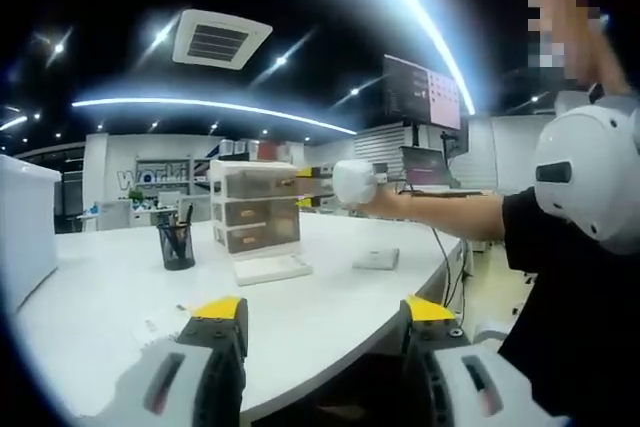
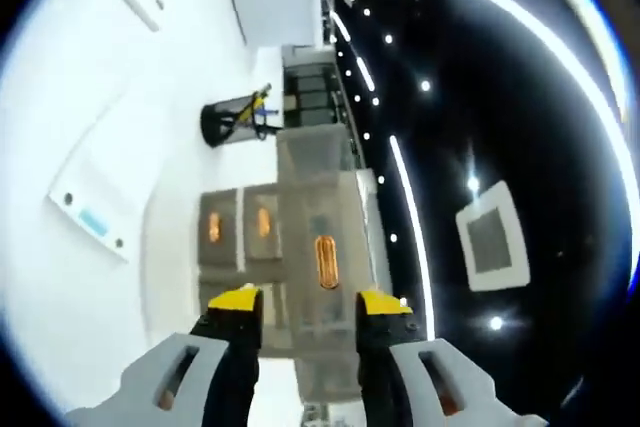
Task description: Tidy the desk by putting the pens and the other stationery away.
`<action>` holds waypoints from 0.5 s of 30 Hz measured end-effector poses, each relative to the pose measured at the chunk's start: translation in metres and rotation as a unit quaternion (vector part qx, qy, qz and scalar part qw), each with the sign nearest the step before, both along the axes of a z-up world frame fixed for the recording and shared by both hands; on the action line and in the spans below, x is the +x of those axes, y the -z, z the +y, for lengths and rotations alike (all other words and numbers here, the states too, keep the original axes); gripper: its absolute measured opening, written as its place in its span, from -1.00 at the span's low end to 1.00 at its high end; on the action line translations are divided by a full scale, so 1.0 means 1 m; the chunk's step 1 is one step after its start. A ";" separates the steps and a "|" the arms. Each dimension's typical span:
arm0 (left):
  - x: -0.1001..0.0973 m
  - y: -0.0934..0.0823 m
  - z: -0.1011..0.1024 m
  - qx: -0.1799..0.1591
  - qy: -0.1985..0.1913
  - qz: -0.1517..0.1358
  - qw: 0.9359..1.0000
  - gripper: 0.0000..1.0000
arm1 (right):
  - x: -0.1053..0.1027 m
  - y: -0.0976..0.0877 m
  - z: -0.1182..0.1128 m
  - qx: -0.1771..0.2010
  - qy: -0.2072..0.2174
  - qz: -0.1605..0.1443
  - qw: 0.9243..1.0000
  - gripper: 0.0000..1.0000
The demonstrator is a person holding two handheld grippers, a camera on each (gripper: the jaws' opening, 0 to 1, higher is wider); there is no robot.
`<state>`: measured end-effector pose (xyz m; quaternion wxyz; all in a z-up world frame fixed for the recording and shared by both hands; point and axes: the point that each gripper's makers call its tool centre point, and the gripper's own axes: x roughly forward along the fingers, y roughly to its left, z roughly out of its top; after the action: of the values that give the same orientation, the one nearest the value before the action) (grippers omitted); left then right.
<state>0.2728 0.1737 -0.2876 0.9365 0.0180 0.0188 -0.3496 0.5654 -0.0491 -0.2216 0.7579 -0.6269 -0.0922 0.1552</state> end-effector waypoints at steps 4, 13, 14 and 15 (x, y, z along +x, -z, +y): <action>0.002 0.003 0.001 -0.001 -0.001 0.003 1.000 0.22 | -0.005 0.001 -0.006 0.030 -0.002 0.013 0.999 -0.04; 0.009 0.006 0.003 -0.002 -0.006 0.010 1.000 0.22 | -0.030 0.006 -0.022 0.169 -0.016 0.077 0.982 0.04; 0.009 0.007 0.003 -0.002 -0.007 0.011 1.000 0.22 | -0.033 0.008 -0.023 0.188 -0.018 0.088 0.978 0.06; 0.010 0.007 0.003 -0.003 -0.007 0.011 1.000 0.22 | -0.037 0.010 -0.024 0.207 -0.022 0.100 0.973 0.11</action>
<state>0.2826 0.1765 -0.2942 0.9387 0.0115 0.0286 -0.3435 0.5288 -0.0726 -0.2315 0.8732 -0.4352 -0.0600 0.2113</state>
